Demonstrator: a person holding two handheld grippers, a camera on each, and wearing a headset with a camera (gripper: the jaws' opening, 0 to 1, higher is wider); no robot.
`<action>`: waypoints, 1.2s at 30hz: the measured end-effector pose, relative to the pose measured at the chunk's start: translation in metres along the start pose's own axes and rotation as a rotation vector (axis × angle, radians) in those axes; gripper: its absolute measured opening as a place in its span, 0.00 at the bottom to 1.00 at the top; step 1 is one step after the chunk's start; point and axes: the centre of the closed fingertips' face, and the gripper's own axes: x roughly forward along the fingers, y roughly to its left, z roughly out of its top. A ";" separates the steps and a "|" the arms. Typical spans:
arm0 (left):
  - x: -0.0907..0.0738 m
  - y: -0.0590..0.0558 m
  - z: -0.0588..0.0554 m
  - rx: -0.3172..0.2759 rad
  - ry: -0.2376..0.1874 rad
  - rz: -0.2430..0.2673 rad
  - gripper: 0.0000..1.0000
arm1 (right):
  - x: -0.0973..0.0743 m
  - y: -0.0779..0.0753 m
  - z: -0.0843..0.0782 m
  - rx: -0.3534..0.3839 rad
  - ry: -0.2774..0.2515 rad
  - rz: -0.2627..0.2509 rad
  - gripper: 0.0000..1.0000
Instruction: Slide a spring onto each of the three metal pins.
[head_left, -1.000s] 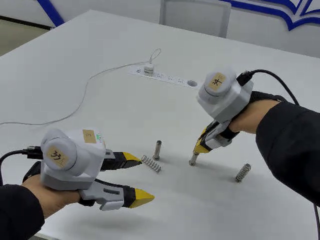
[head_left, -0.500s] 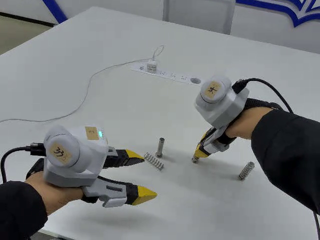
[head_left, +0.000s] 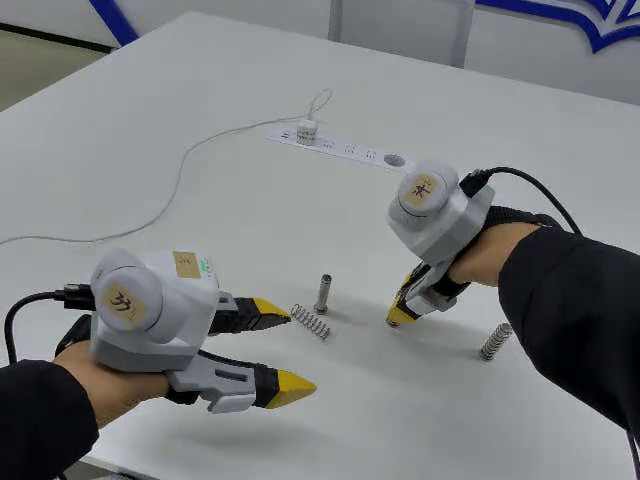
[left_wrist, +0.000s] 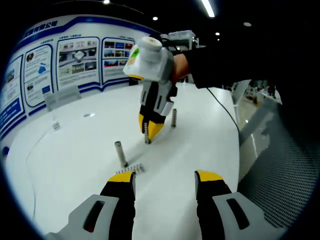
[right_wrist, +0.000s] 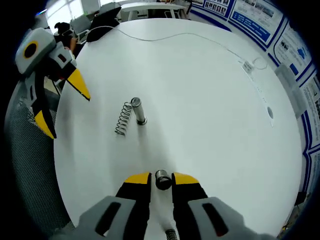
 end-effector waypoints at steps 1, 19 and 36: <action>0.000 0.000 0.000 0.000 0.000 0.000 0.49 | -0.002 0.000 0.000 -0.006 0.000 -0.004 0.18; -0.001 0.000 0.000 0.006 0.007 0.001 0.48 | -0.022 0.025 0.038 -0.078 -0.097 -0.023 0.22; -0.002 0.003 -0.001 0.000 0.013 0.011 0.47 | 0.023 0.059 0.056 0.003 -0.131 0.031 0.17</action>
